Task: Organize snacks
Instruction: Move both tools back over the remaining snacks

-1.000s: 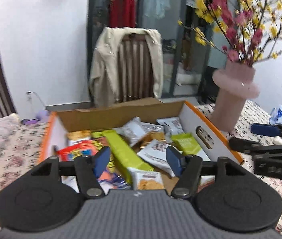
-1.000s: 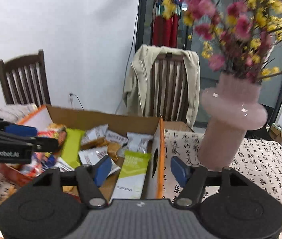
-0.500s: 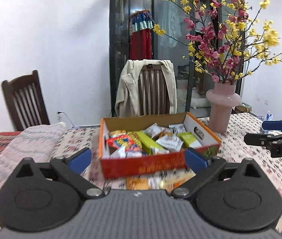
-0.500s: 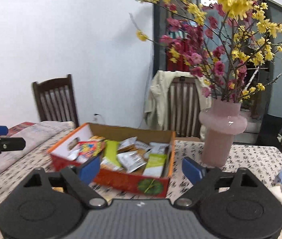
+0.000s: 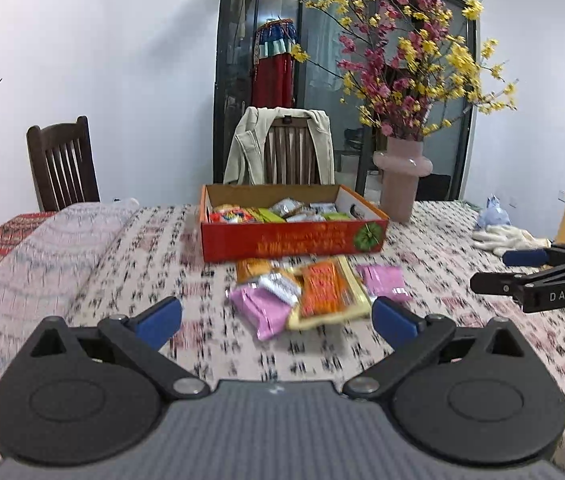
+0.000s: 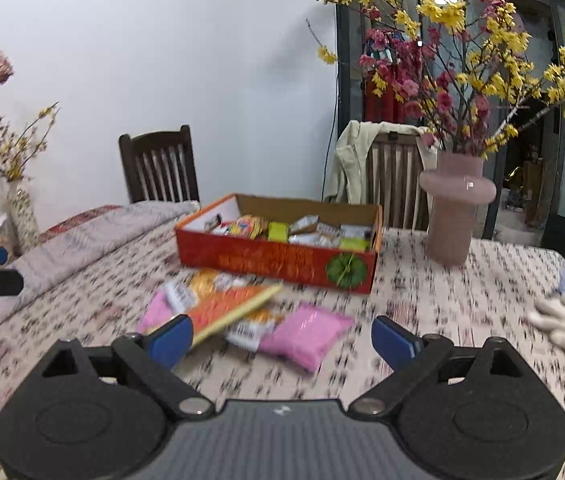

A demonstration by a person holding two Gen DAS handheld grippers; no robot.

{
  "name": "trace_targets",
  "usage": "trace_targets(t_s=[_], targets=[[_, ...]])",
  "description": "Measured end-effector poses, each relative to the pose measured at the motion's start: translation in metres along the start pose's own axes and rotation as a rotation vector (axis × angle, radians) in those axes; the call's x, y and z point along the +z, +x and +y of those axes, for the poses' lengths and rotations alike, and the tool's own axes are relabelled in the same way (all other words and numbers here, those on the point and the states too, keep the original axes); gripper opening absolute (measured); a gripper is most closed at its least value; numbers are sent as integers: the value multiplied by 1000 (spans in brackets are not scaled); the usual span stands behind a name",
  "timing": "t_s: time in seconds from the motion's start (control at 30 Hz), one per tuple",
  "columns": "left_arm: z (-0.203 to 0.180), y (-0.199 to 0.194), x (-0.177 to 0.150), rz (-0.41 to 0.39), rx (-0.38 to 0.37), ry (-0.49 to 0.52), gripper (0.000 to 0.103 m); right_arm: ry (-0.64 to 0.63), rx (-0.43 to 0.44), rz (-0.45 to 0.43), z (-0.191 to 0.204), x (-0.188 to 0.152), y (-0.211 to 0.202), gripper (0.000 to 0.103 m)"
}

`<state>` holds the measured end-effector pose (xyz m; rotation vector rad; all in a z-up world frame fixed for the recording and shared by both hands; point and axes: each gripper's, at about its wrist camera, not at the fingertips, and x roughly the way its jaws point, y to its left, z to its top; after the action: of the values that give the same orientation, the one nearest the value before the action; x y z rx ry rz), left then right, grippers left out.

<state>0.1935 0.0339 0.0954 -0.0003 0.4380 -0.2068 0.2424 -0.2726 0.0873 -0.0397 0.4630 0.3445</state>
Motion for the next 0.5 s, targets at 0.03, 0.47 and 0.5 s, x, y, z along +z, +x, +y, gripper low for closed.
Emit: trace_targets(t_s=[0.03, 0.47, 0.5], targets=[[1, 0, -5, 11, 0, -8, 103, 21, 3, 4, 1, -9, -5, 96], [25, -18, -52, 139, 120, -132, 103, 136, 18, 131, 6, -93, -42, 96], [28, -18, -50, 139, 134, -136, 103, 132, 11, 135, 6, -94, -42, 97]])
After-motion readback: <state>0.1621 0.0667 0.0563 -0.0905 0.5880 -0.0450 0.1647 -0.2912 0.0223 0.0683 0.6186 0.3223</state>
